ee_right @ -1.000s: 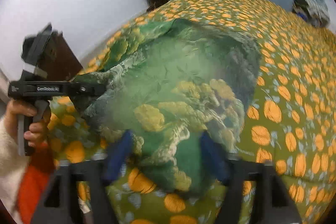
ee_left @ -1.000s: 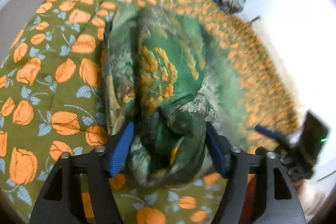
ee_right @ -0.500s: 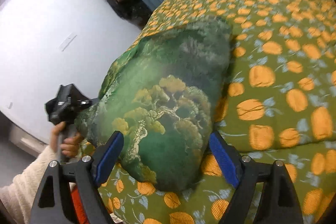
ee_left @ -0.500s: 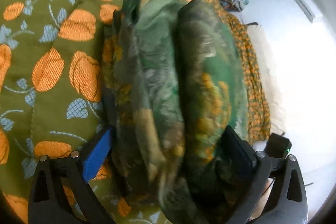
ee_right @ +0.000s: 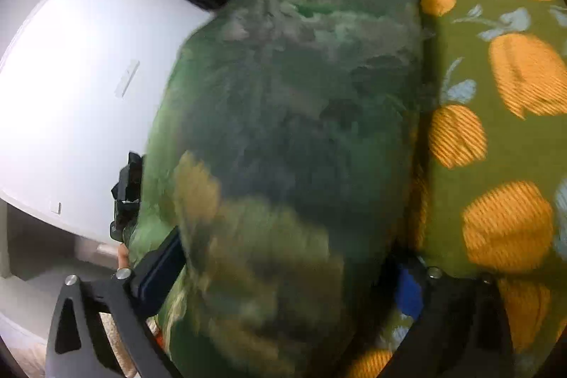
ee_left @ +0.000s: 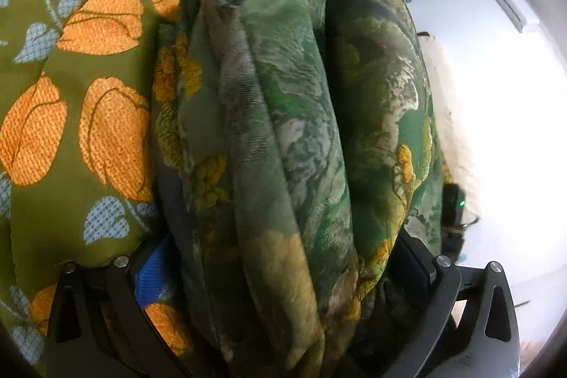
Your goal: Fold large clothes
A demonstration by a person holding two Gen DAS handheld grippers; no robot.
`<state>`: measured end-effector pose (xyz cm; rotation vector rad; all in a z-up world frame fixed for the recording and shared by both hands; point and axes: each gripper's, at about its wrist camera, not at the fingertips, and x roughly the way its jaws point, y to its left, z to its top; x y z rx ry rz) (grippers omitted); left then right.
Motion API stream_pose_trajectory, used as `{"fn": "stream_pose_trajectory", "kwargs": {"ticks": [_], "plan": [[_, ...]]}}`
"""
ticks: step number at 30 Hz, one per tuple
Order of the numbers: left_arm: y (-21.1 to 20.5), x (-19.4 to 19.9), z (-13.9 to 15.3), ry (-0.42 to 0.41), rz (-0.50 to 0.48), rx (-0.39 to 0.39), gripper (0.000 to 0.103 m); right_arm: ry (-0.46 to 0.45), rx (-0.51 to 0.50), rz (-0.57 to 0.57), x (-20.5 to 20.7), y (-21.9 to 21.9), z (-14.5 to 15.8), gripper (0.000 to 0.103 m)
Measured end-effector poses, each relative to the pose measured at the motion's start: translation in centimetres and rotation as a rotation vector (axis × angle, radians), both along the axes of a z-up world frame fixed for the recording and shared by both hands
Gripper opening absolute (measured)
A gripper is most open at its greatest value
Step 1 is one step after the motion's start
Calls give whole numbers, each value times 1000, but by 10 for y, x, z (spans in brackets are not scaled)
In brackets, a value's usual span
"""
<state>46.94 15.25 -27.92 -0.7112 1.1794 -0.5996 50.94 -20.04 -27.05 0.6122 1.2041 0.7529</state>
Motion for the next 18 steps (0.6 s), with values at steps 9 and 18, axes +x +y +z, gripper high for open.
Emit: {"fn": "stream_pose_trajectory", "kwargs": {"ticks": [9, 18], "plan": [[-20, -8, 40, -109, 37, -19, 60, -329, -235, 56, -15, 37, 67, 67], [-53, 49, 120, -295, 67, -14, 60, -527, -139, 53, 47, 26, 131, 66]]}}
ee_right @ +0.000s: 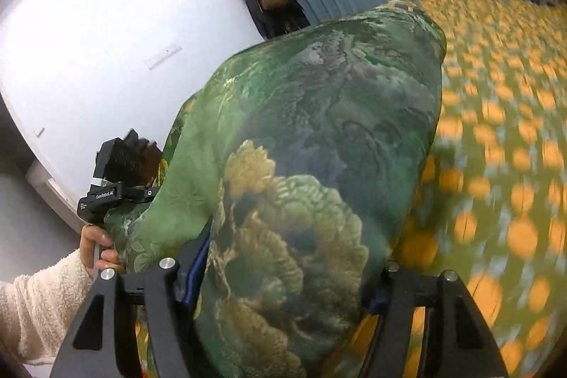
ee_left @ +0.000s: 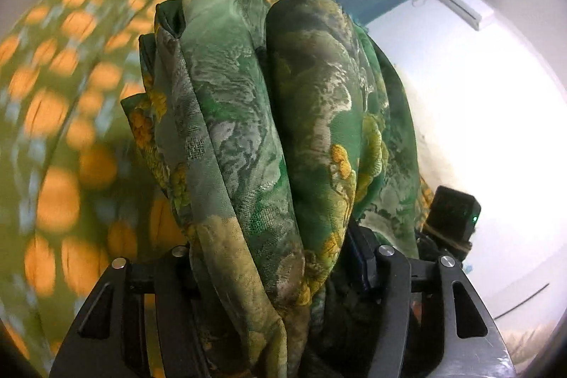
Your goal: Fold large clothes
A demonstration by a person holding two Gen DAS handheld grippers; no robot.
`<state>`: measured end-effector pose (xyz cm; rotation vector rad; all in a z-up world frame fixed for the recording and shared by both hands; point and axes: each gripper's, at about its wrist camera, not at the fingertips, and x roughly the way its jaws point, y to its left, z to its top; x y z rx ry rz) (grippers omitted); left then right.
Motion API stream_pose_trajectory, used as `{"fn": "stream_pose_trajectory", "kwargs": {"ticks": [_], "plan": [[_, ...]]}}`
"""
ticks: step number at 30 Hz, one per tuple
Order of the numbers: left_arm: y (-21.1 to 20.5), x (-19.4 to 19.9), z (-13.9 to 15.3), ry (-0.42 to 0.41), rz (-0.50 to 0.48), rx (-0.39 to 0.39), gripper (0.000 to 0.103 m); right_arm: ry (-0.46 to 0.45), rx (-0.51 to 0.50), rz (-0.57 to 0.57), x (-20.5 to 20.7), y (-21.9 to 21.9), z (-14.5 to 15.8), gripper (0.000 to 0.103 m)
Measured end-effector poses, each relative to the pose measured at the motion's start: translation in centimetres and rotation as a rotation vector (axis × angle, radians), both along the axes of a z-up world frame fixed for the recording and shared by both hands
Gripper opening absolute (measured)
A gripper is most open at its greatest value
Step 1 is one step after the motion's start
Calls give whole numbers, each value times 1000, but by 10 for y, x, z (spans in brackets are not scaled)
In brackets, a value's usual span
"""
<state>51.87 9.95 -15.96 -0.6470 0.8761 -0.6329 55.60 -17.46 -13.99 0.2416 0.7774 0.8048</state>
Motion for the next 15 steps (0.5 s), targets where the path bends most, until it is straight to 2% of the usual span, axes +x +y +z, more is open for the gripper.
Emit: {"fn": "stream_pose_trajectory", "kwargs": {"ticks": [2, 6, 9, 11, 12, 13, 15], "plan": [[-12, 29, 4, -8, 4, 16, 60, 0, 14, -4, 30, -12, 1, 66], [-27, 77, -10, 15, -3, 48, 60, 58, 34, -14, 73, -36, -28, 67], [-46, 107, -53, 101, -13, 79, 65, 160, 39, -22, 107, -51, -62, 67], [-54, 114, -79, 141, -6, 110, 79, 266, 22, -37, 126, -59, -102, 72], [-56, 113, -85, 128, -5, 101, 83, 294, 32, -38, 130, -62, -115, 75], [-56, 112, -87, 115, 0, 86, 93, 312, 68, -35, 132, -67, -127, 81], [-51, 108, -86, 107, 13, 70, 96, 323, 136, -32, 133, -75, -132, 88]]}}
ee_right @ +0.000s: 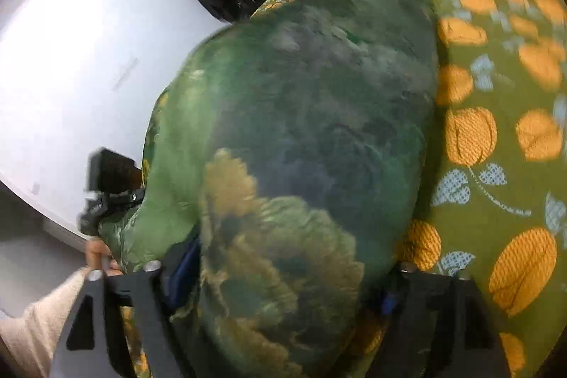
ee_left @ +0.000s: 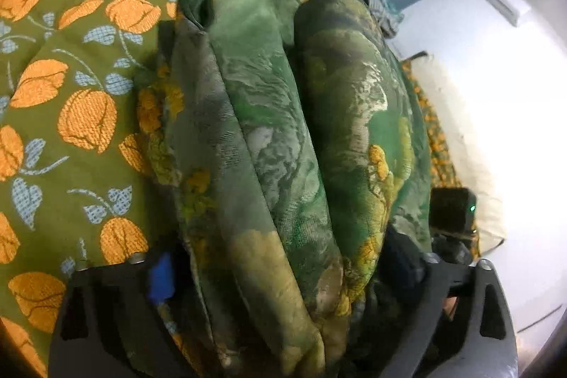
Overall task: Fold large clothes
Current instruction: 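Open both grippers and release the folded jacket bundle onto the duvet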
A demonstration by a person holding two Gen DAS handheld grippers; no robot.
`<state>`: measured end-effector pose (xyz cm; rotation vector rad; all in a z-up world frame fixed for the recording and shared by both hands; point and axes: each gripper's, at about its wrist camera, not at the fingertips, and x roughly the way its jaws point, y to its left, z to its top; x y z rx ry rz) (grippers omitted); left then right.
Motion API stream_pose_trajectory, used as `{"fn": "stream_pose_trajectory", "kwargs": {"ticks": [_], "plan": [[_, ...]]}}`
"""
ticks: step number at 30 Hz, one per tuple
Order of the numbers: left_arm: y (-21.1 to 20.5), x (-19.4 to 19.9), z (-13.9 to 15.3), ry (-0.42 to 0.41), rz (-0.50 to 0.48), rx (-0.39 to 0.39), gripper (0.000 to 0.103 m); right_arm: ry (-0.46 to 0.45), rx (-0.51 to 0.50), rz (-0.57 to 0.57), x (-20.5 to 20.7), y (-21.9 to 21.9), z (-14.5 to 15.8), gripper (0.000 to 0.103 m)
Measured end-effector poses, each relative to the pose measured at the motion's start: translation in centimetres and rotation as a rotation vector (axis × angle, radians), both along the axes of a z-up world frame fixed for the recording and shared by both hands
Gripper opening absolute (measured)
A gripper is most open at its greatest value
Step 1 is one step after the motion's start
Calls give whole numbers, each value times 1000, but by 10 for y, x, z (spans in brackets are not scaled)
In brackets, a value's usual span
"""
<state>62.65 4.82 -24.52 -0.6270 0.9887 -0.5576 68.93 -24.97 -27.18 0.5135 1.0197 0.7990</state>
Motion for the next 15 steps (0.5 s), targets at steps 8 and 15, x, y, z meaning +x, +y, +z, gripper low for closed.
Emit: {"fn": "stream_pose_trajectory", "kwargs": {"ticks": [8, 15], "plan": [[11, -80, 98, -247, 145, 386, 98, -188, -286, -119, -52, -20, 62, 97], [-6, -198, 173, -535, 255, 790, 103, -593, -571, -301, -160, -27, 157, 97]]}}
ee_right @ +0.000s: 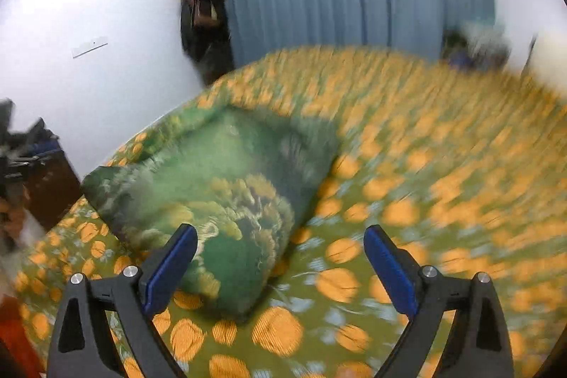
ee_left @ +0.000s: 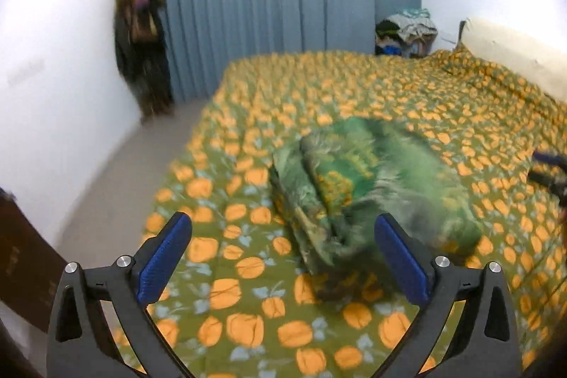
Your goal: Fold large clothes
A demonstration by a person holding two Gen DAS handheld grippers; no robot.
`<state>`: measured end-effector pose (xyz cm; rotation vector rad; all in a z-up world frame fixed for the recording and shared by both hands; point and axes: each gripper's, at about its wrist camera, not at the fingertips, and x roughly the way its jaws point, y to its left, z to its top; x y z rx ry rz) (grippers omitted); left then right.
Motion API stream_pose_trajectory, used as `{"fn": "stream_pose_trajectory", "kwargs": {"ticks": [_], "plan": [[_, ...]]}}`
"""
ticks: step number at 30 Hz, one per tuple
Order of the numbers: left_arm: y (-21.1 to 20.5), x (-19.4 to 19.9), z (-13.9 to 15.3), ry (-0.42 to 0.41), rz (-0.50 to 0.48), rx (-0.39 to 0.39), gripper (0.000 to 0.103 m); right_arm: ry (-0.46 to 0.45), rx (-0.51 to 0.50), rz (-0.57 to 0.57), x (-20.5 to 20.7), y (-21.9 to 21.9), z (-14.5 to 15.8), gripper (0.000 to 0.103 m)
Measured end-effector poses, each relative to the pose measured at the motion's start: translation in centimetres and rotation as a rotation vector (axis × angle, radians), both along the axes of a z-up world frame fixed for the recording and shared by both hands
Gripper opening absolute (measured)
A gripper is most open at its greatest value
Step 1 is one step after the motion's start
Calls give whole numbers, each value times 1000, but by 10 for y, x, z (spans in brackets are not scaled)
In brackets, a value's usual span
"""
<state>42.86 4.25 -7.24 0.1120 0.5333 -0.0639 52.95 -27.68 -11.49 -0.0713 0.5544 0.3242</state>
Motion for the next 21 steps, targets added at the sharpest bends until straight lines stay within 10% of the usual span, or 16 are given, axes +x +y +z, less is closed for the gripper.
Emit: {"fn": "stream_pose_trajectory", "kwargs": {"ticks": [9, 21], "plan": [[-62, -81, -10, 21, 17, -68, 103, 64, 24, -236, -91, 7, 40, 103], [-96, -120, -4, 73, 88, -76, 103, 75, -104, -263, -160, 23, 51, 103]]}}
